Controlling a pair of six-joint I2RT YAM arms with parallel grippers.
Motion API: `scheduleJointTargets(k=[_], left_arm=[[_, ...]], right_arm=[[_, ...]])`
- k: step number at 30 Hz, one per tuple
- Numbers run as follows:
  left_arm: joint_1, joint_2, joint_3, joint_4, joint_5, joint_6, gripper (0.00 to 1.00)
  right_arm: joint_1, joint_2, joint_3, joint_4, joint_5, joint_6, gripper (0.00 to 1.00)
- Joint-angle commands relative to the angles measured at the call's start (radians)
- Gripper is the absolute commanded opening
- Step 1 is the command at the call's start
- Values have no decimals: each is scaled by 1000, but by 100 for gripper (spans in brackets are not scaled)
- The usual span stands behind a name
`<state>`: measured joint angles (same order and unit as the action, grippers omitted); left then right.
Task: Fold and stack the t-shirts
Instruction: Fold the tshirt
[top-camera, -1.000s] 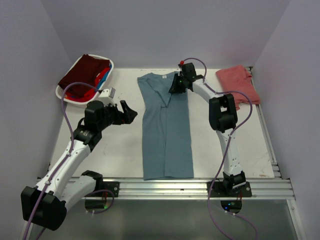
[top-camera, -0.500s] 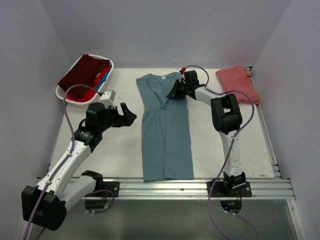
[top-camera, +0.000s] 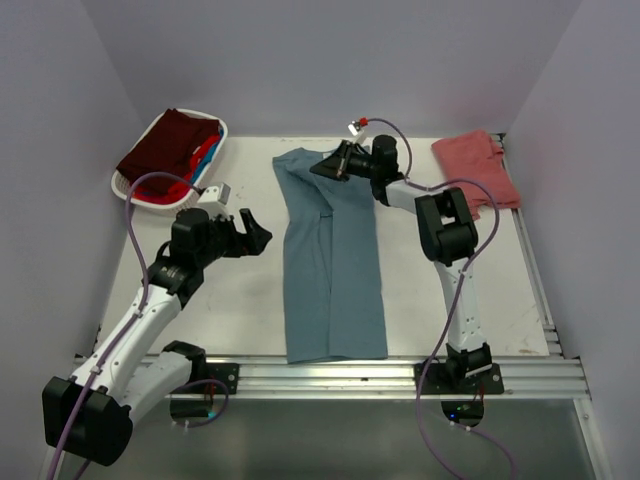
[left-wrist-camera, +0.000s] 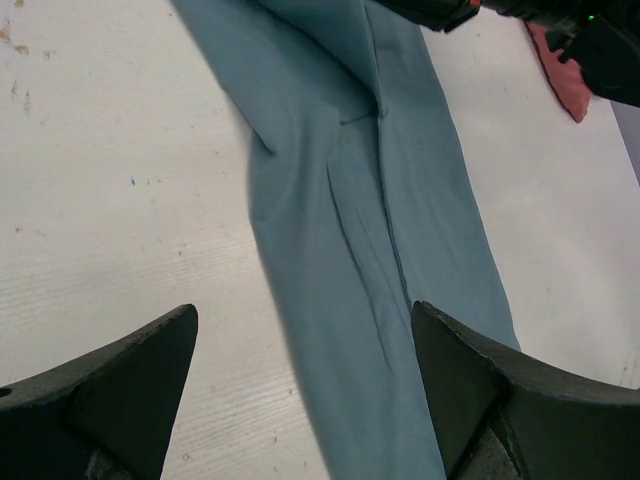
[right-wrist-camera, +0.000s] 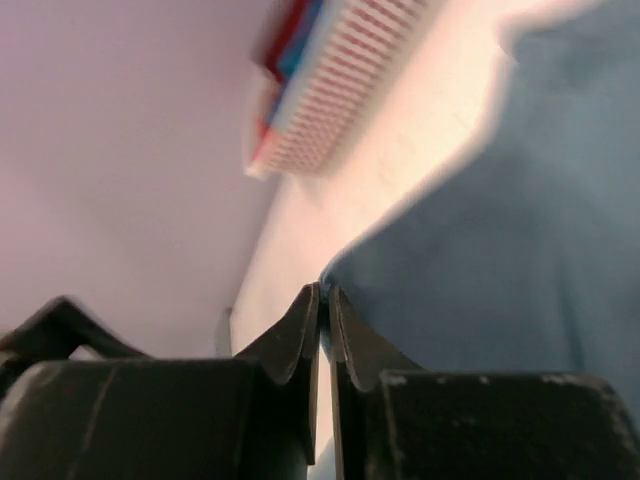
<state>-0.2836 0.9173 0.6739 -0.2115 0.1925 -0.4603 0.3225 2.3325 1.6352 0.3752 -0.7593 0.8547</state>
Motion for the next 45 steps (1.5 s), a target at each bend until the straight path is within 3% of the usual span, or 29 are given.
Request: scheduleJointTargets(k=[1, 2, 3, 4, 5, 6, 9, 15, 19, 21, 22, 23, 24, 26, 27, 31, 40, 45], left_arm=[[0, -15, -7, 9, -10, 8, 91], [0, -14, -7, 11, -10, 8, 91], [0, -15, -8, 11, -10, 6, 91], [0, -17, -10, 15, -7, 5, 91], [0, -18, -11, 15, -2, 5, 91], [0, -21, -10, 11, -5, 8, 91], [0, -35, -16, 1, -21, 9, 91], [0, -26, -13, 21, -4, 2, 91], [0, -14, -22, 49, -2, 3, 91], [0, -9, -27, 72, -2, 8, 91], [0, 1, -28, 78, -2, 9, 90], [0, 9, -27, 83, -2, 11, 90], [0, 14, -27, 89, -1, 15, 90], [-2, 38, -27, 109, 2, 17, 89], [0, 49, -27, 116, 2, 15, 89], [-2, 119, -20, 130, -22, 9, 88], [-51, 224, -40, 147, -30, -41, 78], [-265, 174, -56, -43, -84, -164, 76]], right_arm=[[15, 230, 170, 1007, -360, 608, 9], [10, 317, 258, 1221, -341, 1073, 34], [9, 443, 441, 1225, -365, 1175, 66], [12, 449, 452, 1223, -377, 1191, 86], [10, 429, 418, 1217, -385, 1129, 99], [9, 389, 303, 1217, -380, 1082, 99], [6, 256, 160, 1157, -385, 922, 99], [3, 116, 53, 1081, -419, 784, 99], [0, -28, -52, 768, -423, 464, 99], [-3, -129, -64, 371, -379, 138, 99], [0, -177, -34, -228, -297, -61, 99], [18, -209, 29, -521, 33, -523, 99], [50, -235, 126, -682, 246, -645, 99], [115, -246, 167, -888, 456, -753, 99], [118, -260, 149, -906, 597, -753, 99], [127, -419, -26, -877, 833, -700, 99], [174, -669, -386, -895, 902, -567, 89], [253, -902, -589, -972, 934, -485, 86]])
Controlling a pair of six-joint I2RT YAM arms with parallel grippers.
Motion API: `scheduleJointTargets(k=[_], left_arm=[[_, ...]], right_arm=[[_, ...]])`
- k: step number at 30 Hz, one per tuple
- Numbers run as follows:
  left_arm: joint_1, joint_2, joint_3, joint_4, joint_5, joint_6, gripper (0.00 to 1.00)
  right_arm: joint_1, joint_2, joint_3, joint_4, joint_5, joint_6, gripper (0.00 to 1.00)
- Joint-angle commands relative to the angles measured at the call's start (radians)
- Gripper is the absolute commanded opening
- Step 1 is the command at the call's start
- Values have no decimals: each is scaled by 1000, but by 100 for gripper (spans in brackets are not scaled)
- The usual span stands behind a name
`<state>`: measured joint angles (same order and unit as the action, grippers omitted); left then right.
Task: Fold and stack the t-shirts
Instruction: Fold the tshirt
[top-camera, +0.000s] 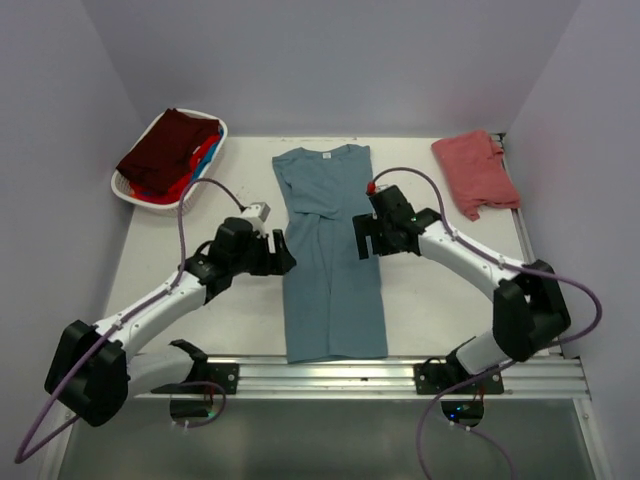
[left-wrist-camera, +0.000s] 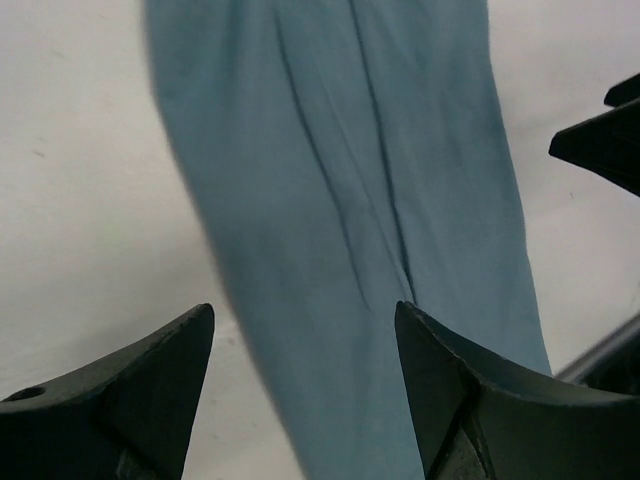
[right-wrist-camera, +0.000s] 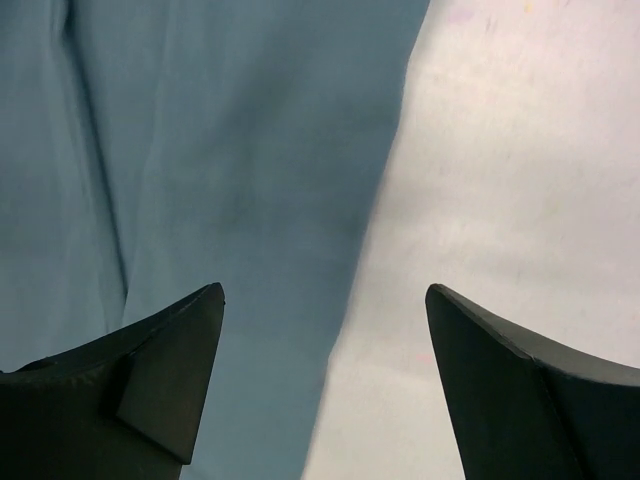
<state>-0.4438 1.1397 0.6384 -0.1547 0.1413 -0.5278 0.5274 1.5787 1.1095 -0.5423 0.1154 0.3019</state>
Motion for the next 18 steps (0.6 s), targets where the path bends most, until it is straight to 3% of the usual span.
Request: scheduleJointTargets(k=[1, 7, 10, 14, 18], left_arm=[[-180, -64, -31, -127, -32, -127, 76], [-453, -236, -147, -341, -49, -382, 76], [-501, -320, -175, -436, -77, -449, 76], [-527, -336, -238, -422, -55, -492, 75], [-579, -223, -255, -332, -63, -508, 75]], right_arm=[[57, -181, -94, -80, 49, 98, 86], [101, -451, -328, -186, -59, 244, 80], [109, -552, -414, -223, -112, 295, 76], [112, -615, -506, -222, -222, 347, 72], [120, -625, -566, -193, -307, 402, 68]])
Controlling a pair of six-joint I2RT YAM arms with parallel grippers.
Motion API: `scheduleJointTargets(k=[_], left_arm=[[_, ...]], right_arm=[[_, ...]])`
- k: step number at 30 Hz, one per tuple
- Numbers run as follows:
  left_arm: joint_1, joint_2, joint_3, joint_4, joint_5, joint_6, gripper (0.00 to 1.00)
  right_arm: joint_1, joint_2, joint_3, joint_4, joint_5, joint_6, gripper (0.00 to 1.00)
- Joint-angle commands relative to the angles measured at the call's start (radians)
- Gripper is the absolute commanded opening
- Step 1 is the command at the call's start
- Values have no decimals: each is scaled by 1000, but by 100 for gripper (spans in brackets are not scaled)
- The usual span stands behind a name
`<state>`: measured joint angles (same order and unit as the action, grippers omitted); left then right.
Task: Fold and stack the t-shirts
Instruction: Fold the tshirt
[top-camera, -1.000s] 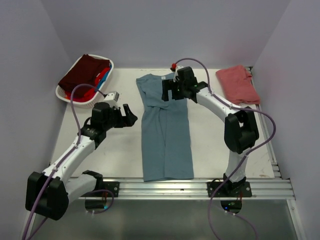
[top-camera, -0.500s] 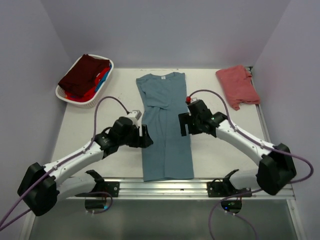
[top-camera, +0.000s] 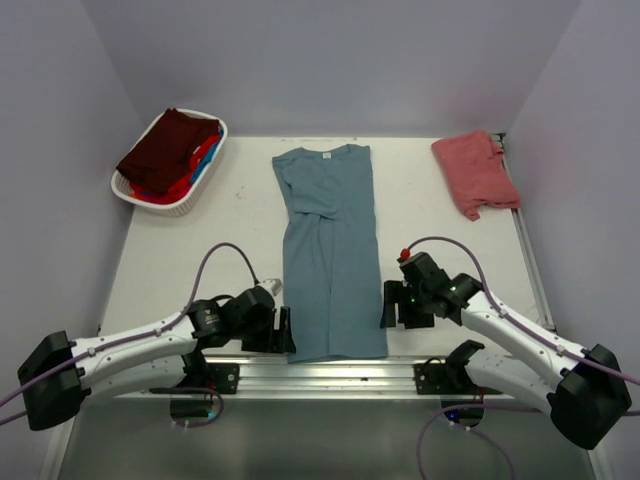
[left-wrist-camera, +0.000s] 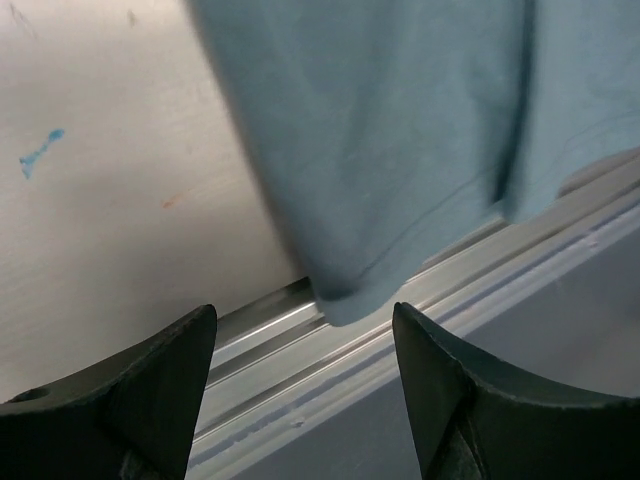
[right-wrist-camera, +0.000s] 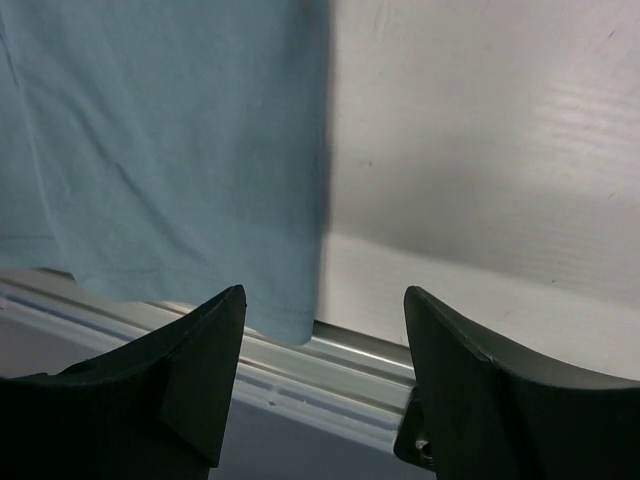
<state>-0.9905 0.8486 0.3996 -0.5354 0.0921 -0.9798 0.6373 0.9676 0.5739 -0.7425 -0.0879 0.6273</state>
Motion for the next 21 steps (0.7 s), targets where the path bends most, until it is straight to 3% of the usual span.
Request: scheduleJointTargets(k=[1, 17, 21], left_arm=[[-54, 87, -15, 61, -23, -56, 75], [-102, 181, -74, 173, -69, -122, 76], [-106, 194, -81, 181, -72, -129, 74]], right_arm=[[13, -17, -38, 2, -110, 87, 68], [27, -35, -195, 117, -259, 224, 49], [39, -12, -218, 185, -263, 255, 38]])
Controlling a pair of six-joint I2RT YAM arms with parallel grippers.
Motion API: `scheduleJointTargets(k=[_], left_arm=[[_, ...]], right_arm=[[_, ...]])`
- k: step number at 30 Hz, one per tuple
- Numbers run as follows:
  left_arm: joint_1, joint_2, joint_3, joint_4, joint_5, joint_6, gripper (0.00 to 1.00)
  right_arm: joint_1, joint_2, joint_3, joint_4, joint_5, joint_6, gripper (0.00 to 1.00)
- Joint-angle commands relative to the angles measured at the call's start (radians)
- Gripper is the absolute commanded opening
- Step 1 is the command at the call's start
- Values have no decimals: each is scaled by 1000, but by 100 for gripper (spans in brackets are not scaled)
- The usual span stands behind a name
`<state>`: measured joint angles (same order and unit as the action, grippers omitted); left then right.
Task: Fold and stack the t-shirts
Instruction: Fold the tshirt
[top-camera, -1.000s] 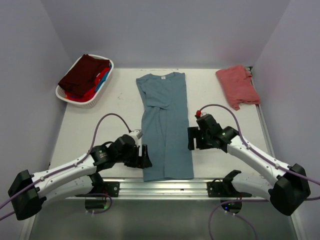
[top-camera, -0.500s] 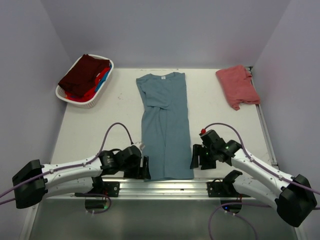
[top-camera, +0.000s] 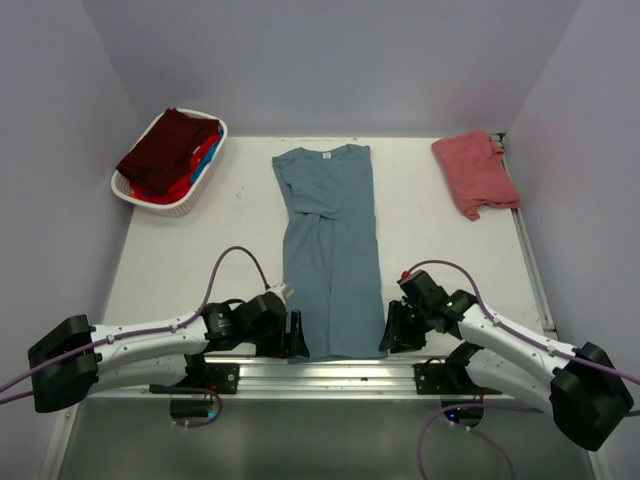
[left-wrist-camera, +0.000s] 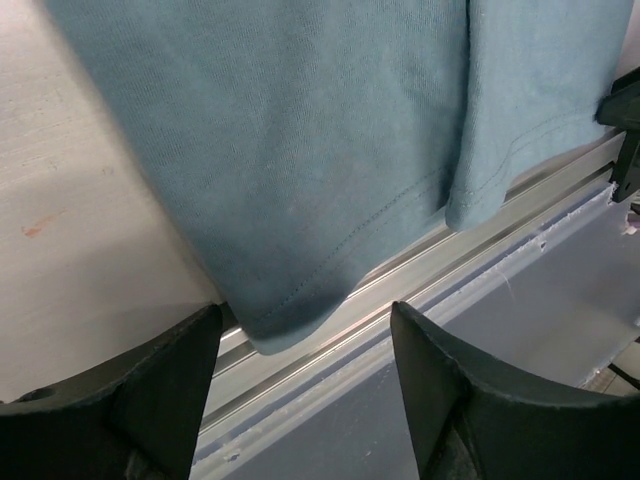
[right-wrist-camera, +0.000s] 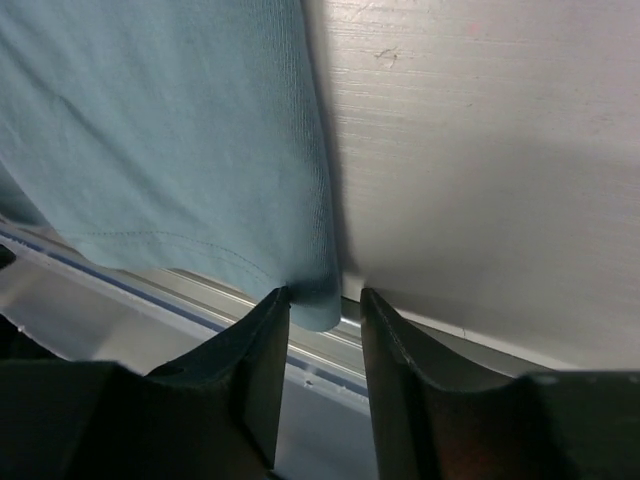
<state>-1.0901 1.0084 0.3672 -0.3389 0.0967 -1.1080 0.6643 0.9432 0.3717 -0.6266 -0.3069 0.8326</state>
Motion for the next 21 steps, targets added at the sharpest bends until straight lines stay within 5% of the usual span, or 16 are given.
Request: scheduleJointTargets(k=[1, 7, 9, 14, 21], left_arm=[[-8, 38, -53, -15, -75, -3, 72], [-13, 56, -60, 17, -61, -1, 54], [-16, 68, -60, 32, -54, 2, 45], [-37, 29, -36, 32, -57, 4, 0], [-122, -63, 139, -90, -170, 8, 0]], right_arm=[[17, 29, -22, 80, -44, 49, 37], [47, 69, -33, 139, -37, 80, 22], [58, 65, -33, 125, -29, 83, 5], [80, -38, 21, 39, 9, 62, 0], [106, -175, 179, -160, 83, -4, 0]])
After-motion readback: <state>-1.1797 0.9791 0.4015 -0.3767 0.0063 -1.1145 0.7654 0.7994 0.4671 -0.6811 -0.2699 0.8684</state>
